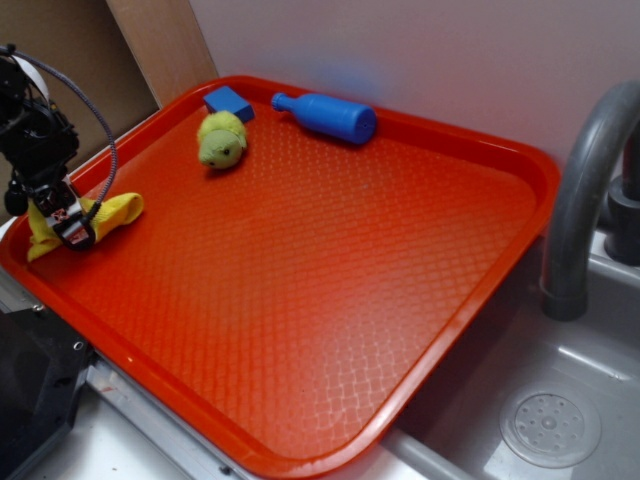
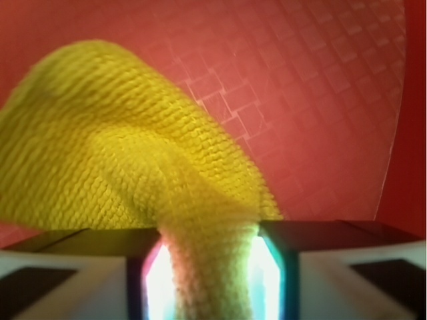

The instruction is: Grab the yellow cloth.

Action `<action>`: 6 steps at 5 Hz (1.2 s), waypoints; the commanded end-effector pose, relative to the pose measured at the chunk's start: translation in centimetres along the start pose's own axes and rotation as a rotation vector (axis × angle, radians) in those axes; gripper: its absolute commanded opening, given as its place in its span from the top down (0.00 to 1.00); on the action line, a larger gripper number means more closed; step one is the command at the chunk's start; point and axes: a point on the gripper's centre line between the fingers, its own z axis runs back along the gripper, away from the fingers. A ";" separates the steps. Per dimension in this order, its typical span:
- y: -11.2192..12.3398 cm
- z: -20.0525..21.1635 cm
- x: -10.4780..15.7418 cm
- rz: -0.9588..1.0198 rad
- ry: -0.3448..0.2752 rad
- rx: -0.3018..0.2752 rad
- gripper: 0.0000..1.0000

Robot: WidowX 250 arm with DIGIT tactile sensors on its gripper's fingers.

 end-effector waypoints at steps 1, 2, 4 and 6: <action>-1.3 3.9 1.3 0.088 0.028 -0.107 1.00; -6.1 8.9 3.1 0.233 -0.023 -0.062 1.00; -10.5 18.5 8.8 0.579 0.000 -0.017 1.00; -11.8 21.3 11.3 0.541 -0.028 -0.065 1.00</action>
